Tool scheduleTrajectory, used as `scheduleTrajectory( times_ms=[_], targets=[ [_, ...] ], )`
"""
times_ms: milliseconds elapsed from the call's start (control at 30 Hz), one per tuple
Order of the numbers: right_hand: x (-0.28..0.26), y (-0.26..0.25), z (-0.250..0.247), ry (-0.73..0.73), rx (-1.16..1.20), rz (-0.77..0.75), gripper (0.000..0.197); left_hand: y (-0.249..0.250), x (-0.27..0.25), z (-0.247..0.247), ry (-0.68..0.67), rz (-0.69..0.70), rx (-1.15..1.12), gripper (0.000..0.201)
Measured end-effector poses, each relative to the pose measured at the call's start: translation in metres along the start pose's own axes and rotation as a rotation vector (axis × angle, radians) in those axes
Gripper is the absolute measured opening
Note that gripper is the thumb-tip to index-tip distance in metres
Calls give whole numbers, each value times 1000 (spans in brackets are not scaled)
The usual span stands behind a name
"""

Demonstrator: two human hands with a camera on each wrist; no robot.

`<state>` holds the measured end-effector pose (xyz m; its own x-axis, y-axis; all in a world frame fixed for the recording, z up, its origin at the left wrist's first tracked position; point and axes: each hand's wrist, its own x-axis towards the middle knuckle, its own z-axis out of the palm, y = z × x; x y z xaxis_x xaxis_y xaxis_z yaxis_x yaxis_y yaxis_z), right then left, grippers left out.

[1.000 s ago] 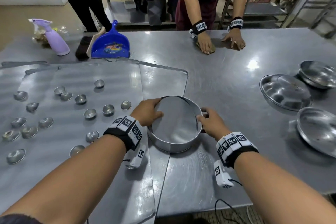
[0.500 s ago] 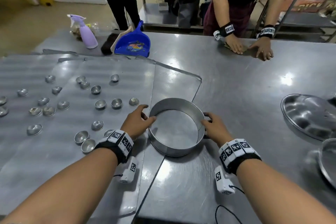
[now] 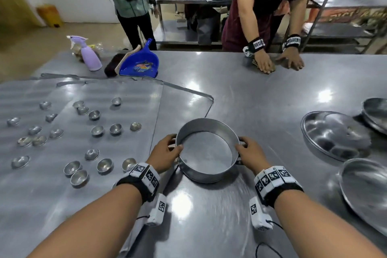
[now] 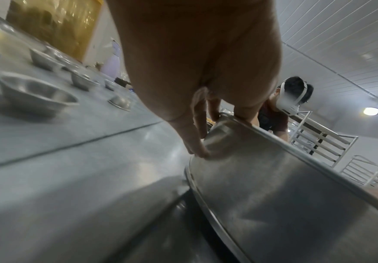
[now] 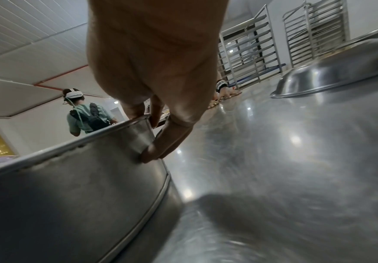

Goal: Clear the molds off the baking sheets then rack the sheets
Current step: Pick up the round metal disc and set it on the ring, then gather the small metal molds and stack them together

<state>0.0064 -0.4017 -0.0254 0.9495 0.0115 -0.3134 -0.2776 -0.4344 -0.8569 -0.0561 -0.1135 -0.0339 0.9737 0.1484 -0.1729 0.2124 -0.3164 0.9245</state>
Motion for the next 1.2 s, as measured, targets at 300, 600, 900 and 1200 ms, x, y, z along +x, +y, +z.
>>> scheduleTrajectory(
  times_ms=[300, 600, 900, 1200],
  targets=[
    [-23, 28, -46, 99, 28, 25, 25, 4, 12, 56, -52, 23, 107, 43],
    [-25, 39, -44, 116, -16, -42, 28, -1, 7, 66, 64, 20, 86, 35],
    [-27, 30, -46, 107, -7, -13, 27, 14, -2, 65, 89, -26, 214, 33],
    [-11, -23, -24, 314, -311, -269, 28, 25, -19, 24, 199, 1, 262, 28]
  ],
)
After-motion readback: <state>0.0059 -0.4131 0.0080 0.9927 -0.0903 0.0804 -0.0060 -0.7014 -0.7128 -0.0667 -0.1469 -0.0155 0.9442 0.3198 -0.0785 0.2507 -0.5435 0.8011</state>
